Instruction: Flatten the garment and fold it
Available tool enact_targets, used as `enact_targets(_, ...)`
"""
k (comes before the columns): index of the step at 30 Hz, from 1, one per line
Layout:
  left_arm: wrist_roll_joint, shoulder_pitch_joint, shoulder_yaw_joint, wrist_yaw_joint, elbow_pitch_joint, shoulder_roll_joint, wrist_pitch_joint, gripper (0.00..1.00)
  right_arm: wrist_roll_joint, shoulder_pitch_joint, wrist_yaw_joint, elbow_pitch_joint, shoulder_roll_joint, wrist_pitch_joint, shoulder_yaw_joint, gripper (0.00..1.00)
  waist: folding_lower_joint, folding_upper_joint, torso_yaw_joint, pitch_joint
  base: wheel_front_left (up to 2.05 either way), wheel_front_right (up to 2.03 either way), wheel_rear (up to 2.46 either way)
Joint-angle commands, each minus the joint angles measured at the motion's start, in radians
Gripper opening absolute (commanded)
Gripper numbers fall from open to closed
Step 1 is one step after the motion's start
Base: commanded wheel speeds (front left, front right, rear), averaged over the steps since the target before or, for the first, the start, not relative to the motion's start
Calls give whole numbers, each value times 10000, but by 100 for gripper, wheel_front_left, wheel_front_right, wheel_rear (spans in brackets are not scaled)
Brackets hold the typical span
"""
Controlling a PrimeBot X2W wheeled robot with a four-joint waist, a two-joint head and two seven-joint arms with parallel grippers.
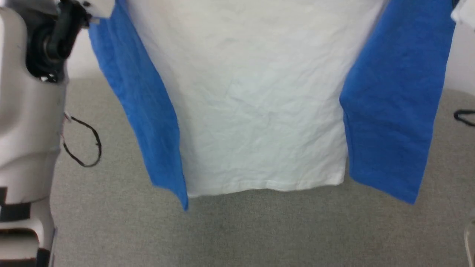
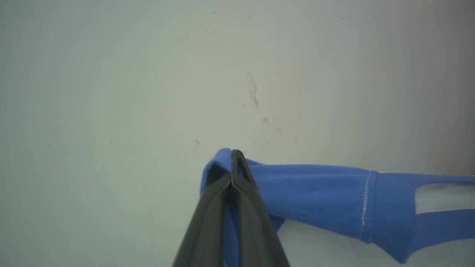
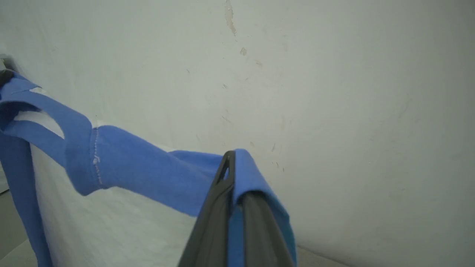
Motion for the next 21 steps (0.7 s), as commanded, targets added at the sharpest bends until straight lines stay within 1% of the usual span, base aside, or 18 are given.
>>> enact_targets(1, 121, -311, 9, -26, 157, 165, 77, 0, -115, -345, -9, 169, 25, 22, -16, 0, 0, 0, -37, 600, 0, 0, 0)
enact_targets(5, 454, -1041, -87, -24, 753, 432, 182, 0, -534, -1322, -9, 896, 269, -194, 63, 0, 0, 0, -88, 1498, 0, 0, 0)
enact_targets(9, 738, -1918, -65, -12, 1438, 638, 26, 0, -1017, -2525, -9, 1723, 713, -810, -4, 0, 0, 0, -160, 2519, 0, 0, 0)
enact_targets(12, 935, -2595, -41, 1, 1934, 662, -341, 0, -1595, -3477, -9, 2415, 947, -1593, 6, 0, 0, 0, -200, 3203, 0, 0, 0)
enact_targets(15, 1179, -3260, -31, 28, 2313, 629, -946, 0, -2040, -4340, -9, 3109, 1176, -2574, -71, 0, 0, 0, -195, 3800, 0, 0, 0)
enact_targets(21, 1496, -4011, -69, -82, 3095, 536, -2245, 0, -2634, -5243, -9, 4023, 1440, -4478, -165, 0, 0, 0, -100, 4616, 0, 0, 0)
